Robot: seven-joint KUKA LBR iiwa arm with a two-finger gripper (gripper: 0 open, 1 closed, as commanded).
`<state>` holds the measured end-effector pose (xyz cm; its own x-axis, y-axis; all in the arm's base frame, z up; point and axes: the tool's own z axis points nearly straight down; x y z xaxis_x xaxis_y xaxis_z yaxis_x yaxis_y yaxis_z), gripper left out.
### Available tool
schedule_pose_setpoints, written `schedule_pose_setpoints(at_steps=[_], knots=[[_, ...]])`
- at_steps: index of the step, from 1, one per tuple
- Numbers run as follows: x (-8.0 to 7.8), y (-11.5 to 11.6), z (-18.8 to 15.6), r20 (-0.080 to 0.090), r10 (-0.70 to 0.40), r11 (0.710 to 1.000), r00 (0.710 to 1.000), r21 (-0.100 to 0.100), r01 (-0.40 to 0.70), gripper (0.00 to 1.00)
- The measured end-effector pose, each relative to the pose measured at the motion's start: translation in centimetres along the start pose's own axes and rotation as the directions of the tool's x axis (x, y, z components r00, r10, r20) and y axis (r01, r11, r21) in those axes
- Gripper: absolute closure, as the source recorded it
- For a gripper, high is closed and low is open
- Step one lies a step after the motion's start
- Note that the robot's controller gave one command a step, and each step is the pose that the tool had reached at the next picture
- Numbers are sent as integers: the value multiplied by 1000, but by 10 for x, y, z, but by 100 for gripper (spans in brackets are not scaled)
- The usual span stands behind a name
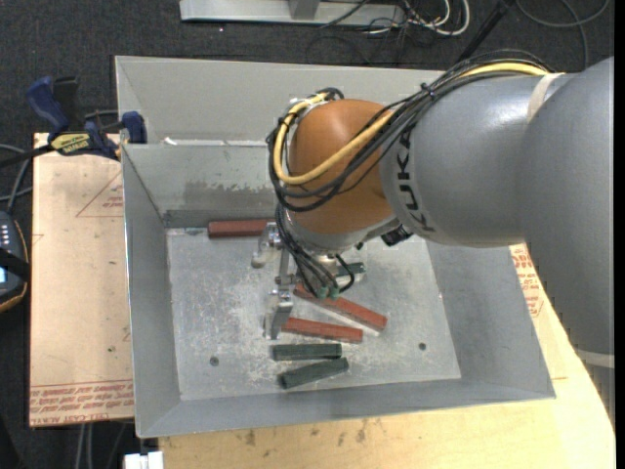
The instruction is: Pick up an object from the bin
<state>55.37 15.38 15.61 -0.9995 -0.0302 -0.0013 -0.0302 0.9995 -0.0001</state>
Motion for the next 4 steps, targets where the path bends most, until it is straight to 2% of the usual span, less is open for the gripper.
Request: schedule_pose_setpoints(at_steps=[1, 2, 3, 4], knots=[[20, -18, 10, -1, -56, 998, 998, -1, 56, 0], [-11, -64, 76, 9, -27, 1000, 1000, -4, 28, 100], [-11, -64, 76, 9, -27, 1000, 1000, -5, 27, 100], [-38, -70, -90, 7, -84, 996, 996, -1, 84, 100]])
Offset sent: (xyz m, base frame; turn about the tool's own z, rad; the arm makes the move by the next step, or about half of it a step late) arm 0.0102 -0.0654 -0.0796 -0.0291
